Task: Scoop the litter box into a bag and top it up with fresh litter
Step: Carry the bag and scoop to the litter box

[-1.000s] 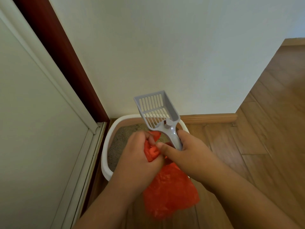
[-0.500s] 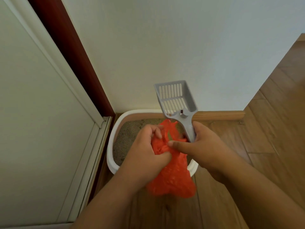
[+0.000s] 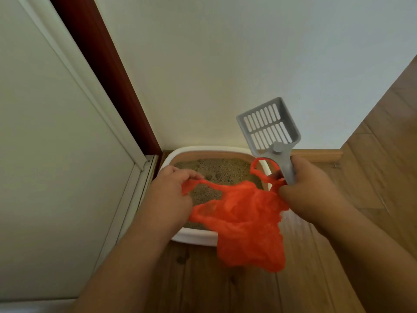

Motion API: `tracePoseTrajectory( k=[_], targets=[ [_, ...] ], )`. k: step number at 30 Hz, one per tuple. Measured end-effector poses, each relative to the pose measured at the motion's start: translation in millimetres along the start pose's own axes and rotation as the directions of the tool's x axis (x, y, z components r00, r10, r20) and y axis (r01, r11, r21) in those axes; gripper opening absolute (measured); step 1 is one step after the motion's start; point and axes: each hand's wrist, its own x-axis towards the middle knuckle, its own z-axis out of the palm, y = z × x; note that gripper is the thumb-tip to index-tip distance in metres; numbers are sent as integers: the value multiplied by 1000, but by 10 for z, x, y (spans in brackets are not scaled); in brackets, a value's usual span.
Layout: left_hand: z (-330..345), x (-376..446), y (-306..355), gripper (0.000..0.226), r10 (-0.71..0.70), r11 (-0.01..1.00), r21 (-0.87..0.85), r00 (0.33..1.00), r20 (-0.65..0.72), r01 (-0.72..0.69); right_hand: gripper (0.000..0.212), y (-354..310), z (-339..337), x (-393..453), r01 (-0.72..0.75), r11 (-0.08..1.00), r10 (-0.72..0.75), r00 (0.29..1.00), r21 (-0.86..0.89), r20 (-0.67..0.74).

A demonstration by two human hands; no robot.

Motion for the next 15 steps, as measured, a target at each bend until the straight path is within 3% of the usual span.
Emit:
tracePoseTrajectory(
  k=[7, 9, 11, 12, 14, 15],
  targets=[
    [-136, 94, -206, 6, -226, 968, 108, 974, -17, 227, 28, 34, -63, 31, -39, 999, 37, 999, -37, -35],
    [-88, 66, -166, 39, -256, 962, 118, 965, 62, 248, 26, 15, -50, 14, -32, 999, 32, 999, 25, -12],
    [-32, 12, -61, 85, -135, 983, 147, 977, 165, 111, 29, -32, -37, -21, -30, 994, 26, 999, 109, 36],
    [5, -13, -5, 92, -25, 987, 161, 976, 218, -11, 32, -53, -28, -37, -32, 988, 23, 998, 154, 62],
    [80, -58, 78, 85, 158, 973, 104, 926, 344, -205, 36, -100, -8, -63, -49, 971, 26, 995, 234, 99],
    [116, -82, 106, 77, 205, 973, 13, 886, 415, -231, 36, -121, -3, -74, -59, 965, 31, 993, 257, 114]
  ],
)
